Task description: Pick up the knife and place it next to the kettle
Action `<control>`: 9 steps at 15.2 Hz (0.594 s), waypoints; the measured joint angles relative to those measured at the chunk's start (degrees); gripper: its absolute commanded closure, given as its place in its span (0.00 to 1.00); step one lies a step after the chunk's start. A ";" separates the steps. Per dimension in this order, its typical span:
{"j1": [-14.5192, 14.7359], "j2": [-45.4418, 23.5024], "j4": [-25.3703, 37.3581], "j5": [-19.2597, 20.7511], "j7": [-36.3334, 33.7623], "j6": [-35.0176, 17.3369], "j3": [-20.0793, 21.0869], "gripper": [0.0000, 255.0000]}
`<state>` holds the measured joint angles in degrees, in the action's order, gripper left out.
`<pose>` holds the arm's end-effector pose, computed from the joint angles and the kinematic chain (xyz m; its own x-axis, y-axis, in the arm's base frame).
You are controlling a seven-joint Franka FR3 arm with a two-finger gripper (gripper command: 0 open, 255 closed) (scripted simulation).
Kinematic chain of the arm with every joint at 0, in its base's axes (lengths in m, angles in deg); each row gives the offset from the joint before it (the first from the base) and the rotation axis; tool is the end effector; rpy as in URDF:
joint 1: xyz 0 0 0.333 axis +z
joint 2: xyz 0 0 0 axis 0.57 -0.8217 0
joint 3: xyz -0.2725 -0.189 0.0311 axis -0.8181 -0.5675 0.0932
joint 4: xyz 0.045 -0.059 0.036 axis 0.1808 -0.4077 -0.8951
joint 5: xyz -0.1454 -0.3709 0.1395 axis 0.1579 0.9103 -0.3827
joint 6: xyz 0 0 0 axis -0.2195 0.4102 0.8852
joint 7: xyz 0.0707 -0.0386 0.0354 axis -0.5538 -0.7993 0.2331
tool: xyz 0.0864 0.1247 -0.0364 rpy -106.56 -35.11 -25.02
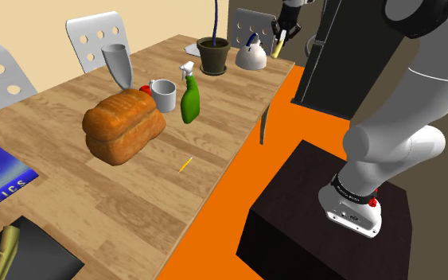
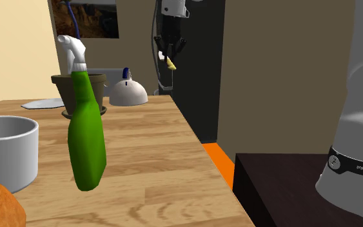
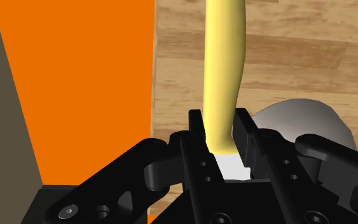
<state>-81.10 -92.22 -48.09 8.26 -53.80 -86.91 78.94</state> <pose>0.5528 -0.3600 0.5053 0.3003 -0.9385 0.1705 -0.9473 -0.3144 -0.0621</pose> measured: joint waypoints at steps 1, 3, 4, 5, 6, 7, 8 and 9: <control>0.02 -0.10 -0.74 0.07 -0.13 -0.84 0.00 1.00; 0.06 -0.32 -2.08 0.21 -0.35 -2.38 0.01 1.00; 0.02 -0.24 -3.07 0.22 -0.40 -3.28 -0.01 1.00; 0.02 -0.22 -3.86 0.25 -0.48 -4.04 -0.02 1.00; -0.02 -0.20 -4.62 0.27 -0.50 -4.79 -0.04 1.00; -0.05 -0.35 -5.21 0.33 -0.52 -5.54 -0.08 1.00; -0.03 -0.66 -5.56 0.46 -0.64 -6.18 -0.09 1.00; -0.02 -0.77 -6.20 0.53 -0.74 -6.91 -0.10 1.00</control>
<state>-81.12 -92.98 -54.29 8.79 -54.53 -93.82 78.84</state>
